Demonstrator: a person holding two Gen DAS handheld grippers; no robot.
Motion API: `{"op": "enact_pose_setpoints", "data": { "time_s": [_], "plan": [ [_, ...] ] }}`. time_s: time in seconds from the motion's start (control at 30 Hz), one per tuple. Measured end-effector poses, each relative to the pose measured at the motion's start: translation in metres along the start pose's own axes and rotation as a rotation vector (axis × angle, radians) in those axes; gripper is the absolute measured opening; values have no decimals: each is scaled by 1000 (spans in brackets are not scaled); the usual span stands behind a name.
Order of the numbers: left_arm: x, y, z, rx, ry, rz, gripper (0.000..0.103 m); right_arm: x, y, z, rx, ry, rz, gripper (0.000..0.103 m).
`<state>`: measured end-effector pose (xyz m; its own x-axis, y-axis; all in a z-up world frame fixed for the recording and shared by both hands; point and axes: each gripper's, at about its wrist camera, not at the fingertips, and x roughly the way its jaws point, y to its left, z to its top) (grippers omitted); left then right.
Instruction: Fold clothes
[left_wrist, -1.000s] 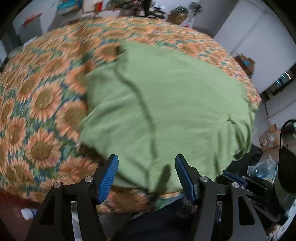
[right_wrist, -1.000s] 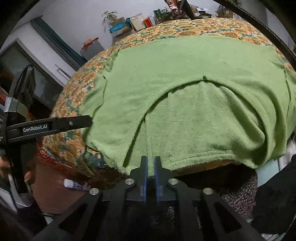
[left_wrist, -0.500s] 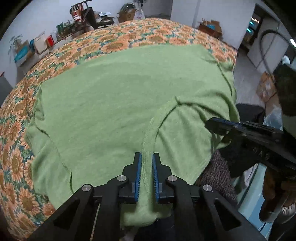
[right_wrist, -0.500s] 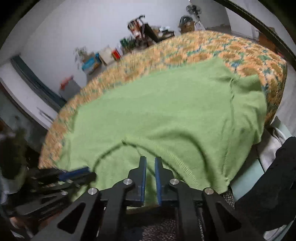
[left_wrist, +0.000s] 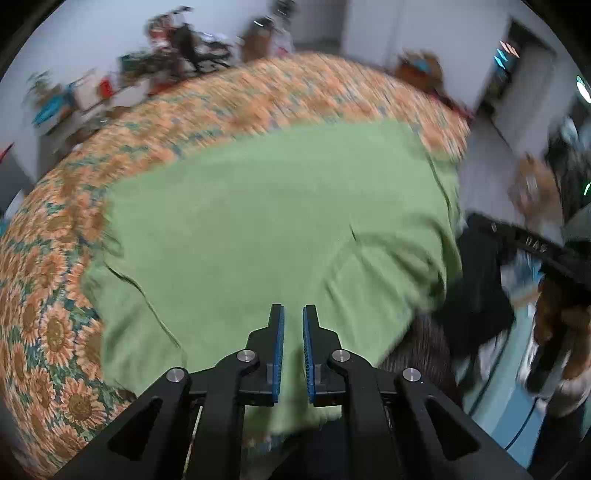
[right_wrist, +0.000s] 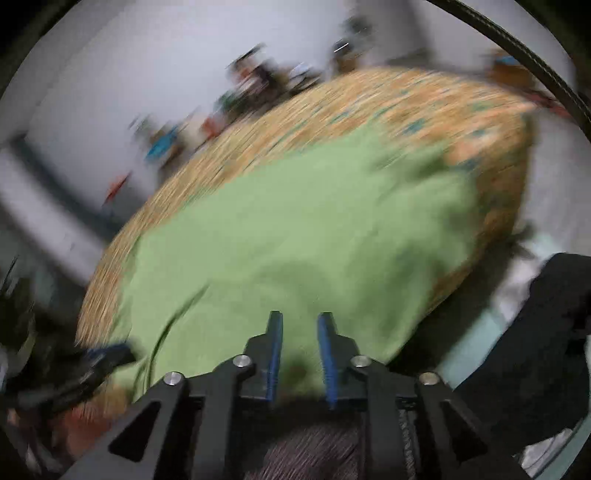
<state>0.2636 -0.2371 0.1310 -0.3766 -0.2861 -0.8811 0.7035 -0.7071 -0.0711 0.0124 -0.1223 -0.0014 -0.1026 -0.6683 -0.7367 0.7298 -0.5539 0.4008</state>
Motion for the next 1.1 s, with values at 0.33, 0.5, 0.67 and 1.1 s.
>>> {"op": "enact_pose_setpoints", "data": {
  "time_s": [0.33, 0.5, 0.67, 1.1],
  "plan": [
    [28, 0, 30, -137, 43, -69, 49, 38, -69, 8, 233, 16, 20, 35],
    [36, -15, 60, -175, 66, -151, 49, 28, -94, 3, 225, -11, -99, 7],
    [64, -56, 124, -158, 101, -196, 49, 25, -128, -21, 375, -66, 35, 52],
    [186, -195, 231, -41, 323, -53, 50, 75, -137, -52, 508, 11, 282, 64]
  ]
}}
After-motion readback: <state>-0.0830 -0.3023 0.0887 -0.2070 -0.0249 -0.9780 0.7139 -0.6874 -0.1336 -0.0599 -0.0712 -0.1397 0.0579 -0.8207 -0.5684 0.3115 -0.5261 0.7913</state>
